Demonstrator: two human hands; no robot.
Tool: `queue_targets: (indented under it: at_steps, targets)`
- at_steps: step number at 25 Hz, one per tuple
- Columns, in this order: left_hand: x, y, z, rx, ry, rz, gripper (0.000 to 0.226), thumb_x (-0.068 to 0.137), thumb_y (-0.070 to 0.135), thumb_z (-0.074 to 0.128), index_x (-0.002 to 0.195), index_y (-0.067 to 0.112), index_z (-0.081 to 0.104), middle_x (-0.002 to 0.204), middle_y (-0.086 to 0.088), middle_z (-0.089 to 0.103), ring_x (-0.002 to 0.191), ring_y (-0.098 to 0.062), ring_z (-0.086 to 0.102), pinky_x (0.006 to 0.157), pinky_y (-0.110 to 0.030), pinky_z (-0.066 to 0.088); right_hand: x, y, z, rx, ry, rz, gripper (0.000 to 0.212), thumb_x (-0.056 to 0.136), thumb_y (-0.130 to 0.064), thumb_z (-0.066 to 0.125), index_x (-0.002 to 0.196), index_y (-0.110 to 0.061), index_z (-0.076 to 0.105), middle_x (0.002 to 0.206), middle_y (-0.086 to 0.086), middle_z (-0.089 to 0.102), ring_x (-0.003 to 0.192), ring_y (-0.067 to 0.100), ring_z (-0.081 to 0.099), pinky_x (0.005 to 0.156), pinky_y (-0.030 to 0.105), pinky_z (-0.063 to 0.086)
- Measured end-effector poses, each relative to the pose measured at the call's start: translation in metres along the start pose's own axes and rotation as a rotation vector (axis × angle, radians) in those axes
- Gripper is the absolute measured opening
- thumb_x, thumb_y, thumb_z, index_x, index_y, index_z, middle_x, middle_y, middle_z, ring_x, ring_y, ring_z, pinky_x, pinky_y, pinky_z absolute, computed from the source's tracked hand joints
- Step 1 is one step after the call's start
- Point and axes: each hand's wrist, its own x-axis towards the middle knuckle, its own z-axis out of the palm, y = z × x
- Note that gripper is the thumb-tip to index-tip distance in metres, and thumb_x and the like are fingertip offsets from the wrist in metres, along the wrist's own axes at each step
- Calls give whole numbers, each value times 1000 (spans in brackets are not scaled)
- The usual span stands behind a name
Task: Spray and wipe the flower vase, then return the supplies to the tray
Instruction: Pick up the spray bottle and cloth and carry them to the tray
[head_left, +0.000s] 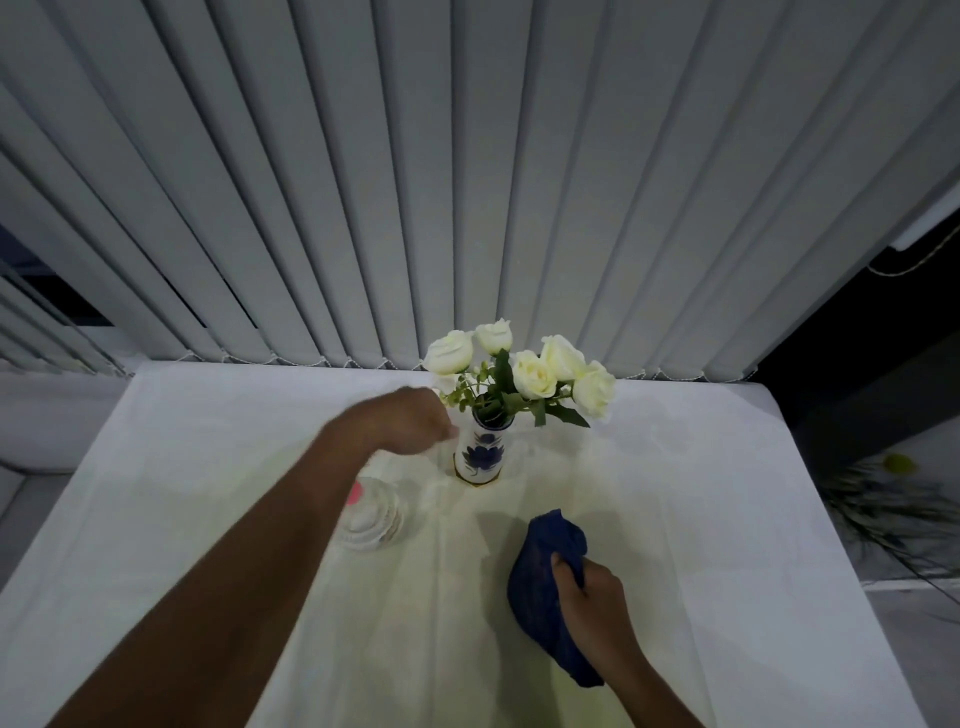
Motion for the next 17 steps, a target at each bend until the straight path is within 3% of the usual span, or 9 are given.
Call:
queue_targets:
  at_steps: [2, 4, 6, 8, 10, 12, 13, 15, 17]
  targets:
    - [-15, -19, -31, -44, 166, 54, 27, 103, 19, 54, 121, 15, 75, 125, 3, 71, 111, -18, 66, 99, -30, 50, -2, -7, 4, -1, -8, -9, 40, 105, -25, 50, 66, -17, 56, 58, 1, 58, 52, 13, 55, 45, 17, 37]
    - [-21, -57, -44, -52, 351, 48, 35, 97, -1, 55, 122, 15, 74, 122, 1, 70, 104, -16, 64, 86, -14, 46, -4, -14, 10, 5, -16, -15, 41, 105, -26, 50, 65, -17, 53, 57, 1, 56, 49, 13, 52, 43, 16, 36]
    - [-24, -103, -32, -26, 302, 28, 50, 84, -16, 55, 119, 14, 73, 123, -7, 71, 97, -18, 64, 69, 0, 38, -5, -19, 18, 12, -25, -21, 42, 105, -27, 50, 65, -16, 54, 56, 1, 56, 48, 13, 52, 43, 16, 36]
    - [-29, -138, -1, 1, 60, -15, 60, 73, -18, 65, 118, 20, 72, 124, -8, 69, 101, -19, 65, 71, -6, 44, -7, -23, 26, 20, -30, -24, 43, 105, -28, 49, 65, -16, 54, 56, 1, 56, 48, 13, 51, 43, 16, 35]
    - [-39, -157, 29, -69, -79, -20, 66, 61, 2, 91, 121, 24, 74, 126, 7, 69, 105, -12, 63, 85, -19, 50, -8, -27, 33, 50, -24, -18, 42, 105, -28, 49, 65, -15, 54, 56, 0, 56, 49, 12, 53, 44, 15, 33]
    - [-48, -160, 55, -262, 9, 79, 66, 51, 37, 101, 112, 33, 78, 121, 18, 71, 108, -6, 66, 95, -29, 52, -9, -29, 37, 84, -7, -12, 42, 105, -28, 50, 65, -15, 55, 58, 1, 58, 51, 12, 55, 46, 15, 35]
    - [-52, -159, 65, -364, 92, 133, 57, 53, 45, 98, 106, 35, 80, 117, 19, 73, 106, -7, 70, 97, -34, 55, -10, -30, 39, 104, 0, -9, 42, 105, -28, 50, 66, -15, 56, 59, 2, 60, 52, 14, 57, 48, 17, 37]
    - [-56, -156, 81, -504, 248, 190, 37, 63, 34, 95, 97, 35, 80, 109, 13, 78, 96, -9, 75, 94, -37, 59, -11, -31, 42, 156, 11, 3, 41, 104, -29, 51, 68, -11, 59, 64, 10, 65, 58, 22, 63, 54, 25, 42]
    - [-61, -149, 91, -534, 348, 185, 32, 73, 12, 90, 95, 32, 79, 98, 11, 80, 86, -4, 76, 90, -31, 61, -12, -31, 43, 196, 28, 21, 42, 104, -31, 51, 74, -4, 64, 73, 18, 71, 69, 31, 69, 58, 30, 45]
